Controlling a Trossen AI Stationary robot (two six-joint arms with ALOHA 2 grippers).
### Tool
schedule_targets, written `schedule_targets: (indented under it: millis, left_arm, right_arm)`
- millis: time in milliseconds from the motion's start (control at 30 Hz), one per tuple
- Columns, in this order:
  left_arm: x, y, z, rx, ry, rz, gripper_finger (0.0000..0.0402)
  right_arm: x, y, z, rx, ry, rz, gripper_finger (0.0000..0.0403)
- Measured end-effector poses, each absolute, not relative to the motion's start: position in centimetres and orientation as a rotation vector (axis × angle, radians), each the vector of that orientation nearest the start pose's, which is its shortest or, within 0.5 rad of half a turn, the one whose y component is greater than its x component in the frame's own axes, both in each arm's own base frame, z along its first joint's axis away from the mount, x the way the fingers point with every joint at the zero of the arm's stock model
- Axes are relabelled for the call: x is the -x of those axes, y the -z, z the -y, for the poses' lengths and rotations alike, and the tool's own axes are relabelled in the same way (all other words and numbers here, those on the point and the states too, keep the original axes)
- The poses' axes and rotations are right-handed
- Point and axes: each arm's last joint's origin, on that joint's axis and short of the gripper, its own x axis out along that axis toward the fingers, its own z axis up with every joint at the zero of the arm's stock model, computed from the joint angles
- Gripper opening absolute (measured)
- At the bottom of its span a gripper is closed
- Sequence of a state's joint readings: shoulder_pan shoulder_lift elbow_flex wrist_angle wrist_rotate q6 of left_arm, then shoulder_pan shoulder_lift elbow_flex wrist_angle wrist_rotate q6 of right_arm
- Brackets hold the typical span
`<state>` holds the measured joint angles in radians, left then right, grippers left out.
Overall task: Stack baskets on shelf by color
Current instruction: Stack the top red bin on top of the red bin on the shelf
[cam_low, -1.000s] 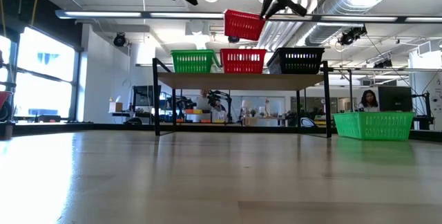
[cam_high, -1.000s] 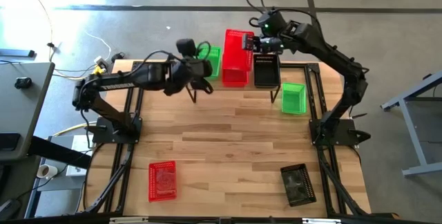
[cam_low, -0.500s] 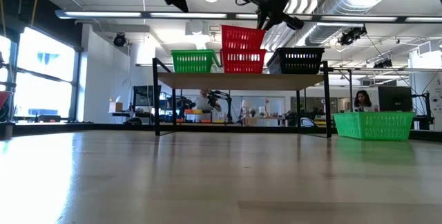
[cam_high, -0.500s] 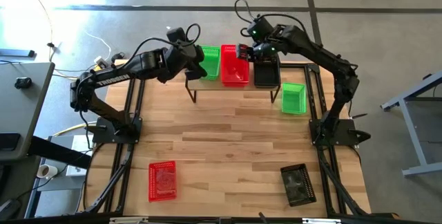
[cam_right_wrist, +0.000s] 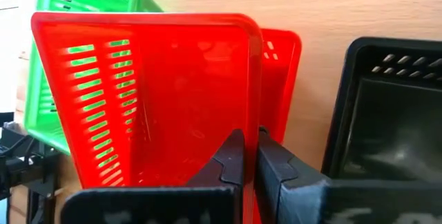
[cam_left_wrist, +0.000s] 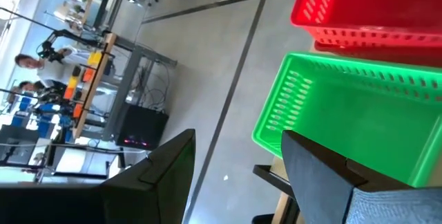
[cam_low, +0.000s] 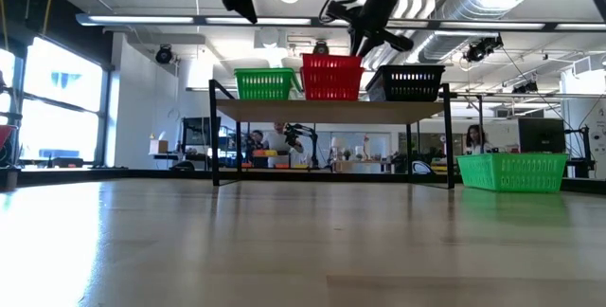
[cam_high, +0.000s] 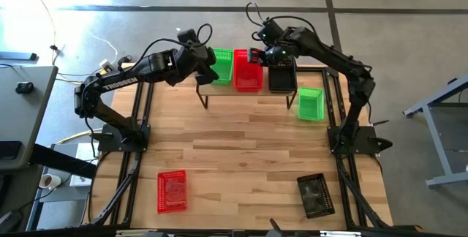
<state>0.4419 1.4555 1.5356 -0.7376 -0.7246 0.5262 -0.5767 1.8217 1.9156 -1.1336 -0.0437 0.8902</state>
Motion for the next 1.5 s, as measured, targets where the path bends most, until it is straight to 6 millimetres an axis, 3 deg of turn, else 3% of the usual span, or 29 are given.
schedule_targets:
  millis: [433,900,1500]
  left_arm:
    - [-26.3,-39.0,-14.6,-0.539,-0.904,-0.966,0.0204]
    - [-25.8,-39.0,-15.6,-0.518,-0.922,-0.976,0.0204]
    - [-25.7,-39.0,-15.7,-0.517,-0.923,-0.976,0.0204]
  right_arm:
    - [-30.9,-35.7,21.1,-1.098,0.938,-0.734,0.0002]
    - [-30.4,-35.8,22.2,-1.129,0.913,-0.700,0.0073]
    - [-30.0,-36.1,22.9,-1.064,0.880,-0.698,0.0076]
